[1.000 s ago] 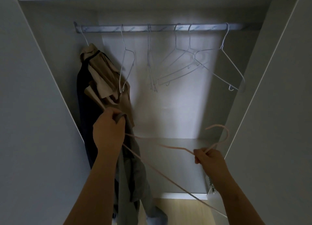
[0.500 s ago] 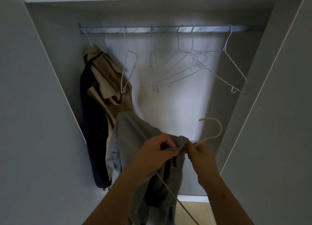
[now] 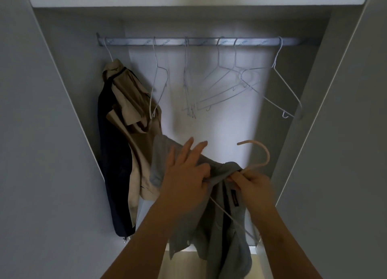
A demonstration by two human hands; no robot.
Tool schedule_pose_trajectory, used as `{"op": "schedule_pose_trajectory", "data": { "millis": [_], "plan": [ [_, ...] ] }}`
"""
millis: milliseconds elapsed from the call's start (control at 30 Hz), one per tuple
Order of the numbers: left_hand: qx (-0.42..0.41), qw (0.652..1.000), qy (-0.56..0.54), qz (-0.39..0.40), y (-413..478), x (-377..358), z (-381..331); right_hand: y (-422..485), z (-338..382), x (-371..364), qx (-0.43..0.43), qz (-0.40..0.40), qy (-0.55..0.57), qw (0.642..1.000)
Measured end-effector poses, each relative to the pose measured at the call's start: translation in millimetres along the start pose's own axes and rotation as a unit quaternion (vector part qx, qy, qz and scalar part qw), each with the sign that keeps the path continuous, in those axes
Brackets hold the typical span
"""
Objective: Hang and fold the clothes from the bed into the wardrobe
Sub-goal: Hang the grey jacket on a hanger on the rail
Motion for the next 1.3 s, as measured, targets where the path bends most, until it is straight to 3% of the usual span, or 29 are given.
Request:
{"op": "schedule_pose_trajectory", "data": {
  "millis": [100,167,333,467,567,633,700,767,833,1000,1200,1300],
  "plan": [
    [0.000,0.999,-0.037,0.025,1,-4,3,-1,11,4,0.037,0.005,0.001,0.999],
    [-0.001,0.995,-0.100,-0.021,2,1,2,-2,16,7,0.053,0.005,-0.001,0.999],
    [0.094,0.957,-0.256,-0.104,2,14,15,-5,29,10,0.126,-0.013,0.017,0.992],
    [0.136,0.944,-0.253,-0.163,3,22,32,-6,18,25,0.148,-0.158,0.022,0.976],
    [0.184,0.922,-0.256,-0.225,0,35,48,-11,3,26,0.140,-0.192,0.024,0.971],
    [0.186,0.915,-0.264,-0.242,0,45,54,-10,-12,15,0.104,-0.140,0.012,0.985],
    [0.171,0.916,-0.268,-0.245,0,53,56,-5,-25,-10,0.063,-0.011,-0.009,0.998],
    [0.164,0.914,-0.278,-0.243,-1,59,56,-5,-30,-39,0.037,0.126,-0.053,0.990],
    [0.167,0.911,-0.286,-0.245,-3,64,58,-5,-33,-59,0.028,0.192,-0.072,0.978],
    [0.177,0.909,-0.284,-0.250,-8,77,67,-8,-37,-91,0.035,0.309,-0.137,0.940],
    [0.173,0.909,-0.278,-0.256,-14,92,79,-2,-44,-116,0.056,0.325,-0.145,0.933],
    [0.164,0.909,-0.272,-0.270,-15,101,83,-8,-56,-126,0.048,0.380,-0.202,0.901]
  ]
}}
Point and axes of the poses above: each hand's wrist, its own y-axis towards the middle knuckle, its own x-axis out of the back of the hand, z = x × y, the point moved 5 cm from there along y, towards the middle knuckle, and after that the axes turned 6 degrees about -y, right-handed, at the moved point
